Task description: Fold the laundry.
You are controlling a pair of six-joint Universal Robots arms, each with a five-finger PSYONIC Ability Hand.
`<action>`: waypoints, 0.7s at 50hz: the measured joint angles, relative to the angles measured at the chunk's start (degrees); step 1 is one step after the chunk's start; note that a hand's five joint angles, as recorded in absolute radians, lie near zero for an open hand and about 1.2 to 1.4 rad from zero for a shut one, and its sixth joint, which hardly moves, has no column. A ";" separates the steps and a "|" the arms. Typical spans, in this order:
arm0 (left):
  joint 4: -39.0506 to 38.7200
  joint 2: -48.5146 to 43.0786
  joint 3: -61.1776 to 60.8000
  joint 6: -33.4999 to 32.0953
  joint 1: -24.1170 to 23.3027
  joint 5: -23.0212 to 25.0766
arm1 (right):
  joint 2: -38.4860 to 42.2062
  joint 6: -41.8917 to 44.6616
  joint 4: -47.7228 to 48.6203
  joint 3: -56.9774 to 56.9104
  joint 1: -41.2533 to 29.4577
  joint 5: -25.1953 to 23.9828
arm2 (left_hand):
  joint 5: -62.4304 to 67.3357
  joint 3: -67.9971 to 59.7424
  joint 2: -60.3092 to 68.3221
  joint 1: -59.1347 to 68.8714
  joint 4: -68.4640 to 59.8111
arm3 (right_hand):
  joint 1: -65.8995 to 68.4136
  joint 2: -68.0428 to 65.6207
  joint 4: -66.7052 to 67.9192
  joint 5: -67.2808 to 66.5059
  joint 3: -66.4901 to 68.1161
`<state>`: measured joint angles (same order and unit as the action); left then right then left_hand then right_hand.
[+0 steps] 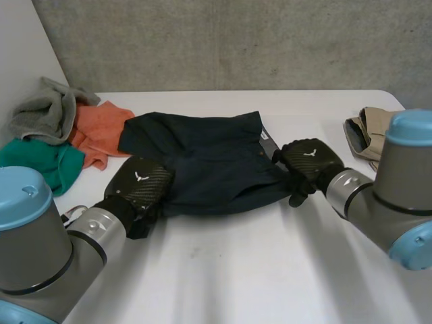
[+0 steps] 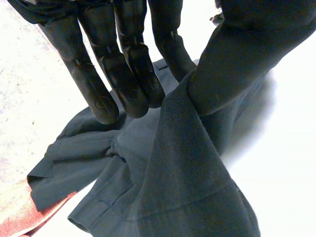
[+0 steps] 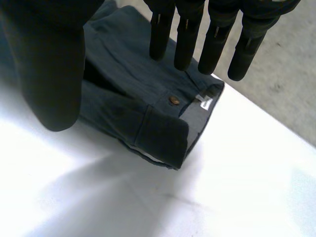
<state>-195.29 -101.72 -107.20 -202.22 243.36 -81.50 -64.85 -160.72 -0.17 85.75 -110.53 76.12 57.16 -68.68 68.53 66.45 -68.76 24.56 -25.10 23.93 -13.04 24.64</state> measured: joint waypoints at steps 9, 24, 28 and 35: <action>1.89 2.29 1.24 1.85 -0.26 -0.30 | -0.03 -0.39 -6.25 -1.92 -1.27 0.93 | 0.00 0.00 0.00 0.00 0.00 | -1.56 0.89 -1.47 1.94 -1.30; 3.85 2.36 2.25 3.97 0.52 -0.82 | 11.19 10.80 8.16 -5.65 -5.76 3.58 | 0.00 0.00 0.00 0.00 0.00 | 38.79 -42.43 44.13 -43.94 43.03; 3.84 0.02 1.56 3.67 1.29 -1.09 | 10.21 9.70 9.15 -4.97 -5.58 3.59 | -0.56 1.64 -1.52 -0.54 1.70 | 38.79 -42.43 44.48 -44.00 43.22; 4.12 -4.56 0.89 3.20 2.25 -2.77 | 6.28 7.23 9.24 -2.01 -4.71 2.88 | -21.41 22.66 -22.88 -22.11 23.23 | 38.79 -42.43 44.57 -44.14 43.52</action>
<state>-191.17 -106.29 -106.31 -199.02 245.61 -84.26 -58.58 -153.49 9.07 83.75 -115.24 79.00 35.74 -46.02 45.65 44.34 -45.53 63.35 -67.54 68.50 -57.18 68.16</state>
